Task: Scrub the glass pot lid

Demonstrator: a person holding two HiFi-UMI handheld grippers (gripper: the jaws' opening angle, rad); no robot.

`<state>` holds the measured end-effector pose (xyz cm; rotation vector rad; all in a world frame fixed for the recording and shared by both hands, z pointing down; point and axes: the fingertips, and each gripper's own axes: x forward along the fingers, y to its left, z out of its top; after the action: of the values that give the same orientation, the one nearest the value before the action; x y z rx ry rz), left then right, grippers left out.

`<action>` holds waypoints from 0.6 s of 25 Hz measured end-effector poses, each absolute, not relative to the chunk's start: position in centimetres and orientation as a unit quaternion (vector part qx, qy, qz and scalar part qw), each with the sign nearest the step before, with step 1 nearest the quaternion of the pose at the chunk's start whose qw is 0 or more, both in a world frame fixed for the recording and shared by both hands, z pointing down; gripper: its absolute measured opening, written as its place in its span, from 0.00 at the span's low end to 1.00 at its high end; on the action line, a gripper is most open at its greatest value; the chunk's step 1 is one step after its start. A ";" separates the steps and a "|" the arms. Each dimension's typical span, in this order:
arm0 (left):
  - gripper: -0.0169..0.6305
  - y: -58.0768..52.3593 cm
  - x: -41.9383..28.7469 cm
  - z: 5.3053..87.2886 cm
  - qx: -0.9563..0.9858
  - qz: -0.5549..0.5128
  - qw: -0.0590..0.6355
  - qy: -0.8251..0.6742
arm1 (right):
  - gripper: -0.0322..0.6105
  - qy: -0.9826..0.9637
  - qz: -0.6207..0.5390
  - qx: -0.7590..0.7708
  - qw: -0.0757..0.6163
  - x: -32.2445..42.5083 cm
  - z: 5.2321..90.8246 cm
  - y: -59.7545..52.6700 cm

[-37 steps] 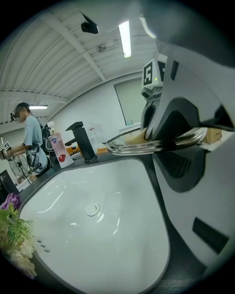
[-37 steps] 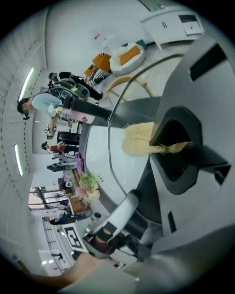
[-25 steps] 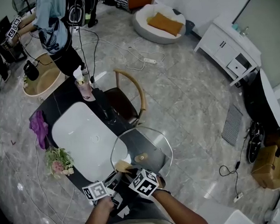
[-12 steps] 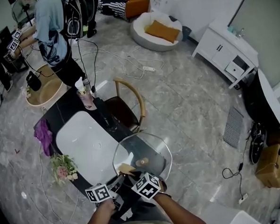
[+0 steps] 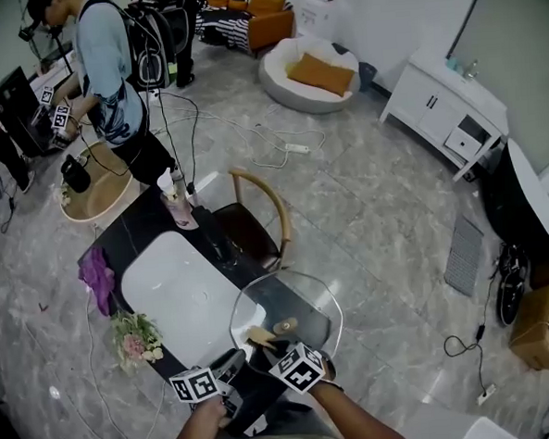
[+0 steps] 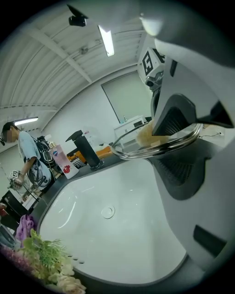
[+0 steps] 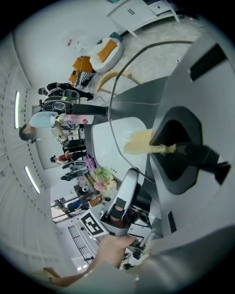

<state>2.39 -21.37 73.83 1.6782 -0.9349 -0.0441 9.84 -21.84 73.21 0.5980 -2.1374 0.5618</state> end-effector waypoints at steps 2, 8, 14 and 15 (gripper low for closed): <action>0.27 -21.4 1.7 73.5 0.719 -0.014 0.565 -0.404 | 0.12 -0.850 0.224 0.243 0.410 9.9 73.0 -22.0; 0.27 -22.0 -1.2 71.1 0.743 0.011 0.512 -0.431 | 0.12 -0.853 0.221 0.269 0.389 10.6 71.2 -23.0; 0.26 -23.2 -3.7 65.6 0.786 0.024 0.424 -0.450 | 0.12 -0.863 0.207 0.310 0.342 11.6 67.1 -24.7; 0.25 -23.5 -4.1 64.5 0.793 0.024 0.407 -0.452 | 0.12 -0.865 0.203 0.318 0.331 11.7 66.0 -25.0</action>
<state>-4.10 -23.48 64.47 2.0011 -1.1407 0.0609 11.69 -25.02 66.02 0.8311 -2.2616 0.5319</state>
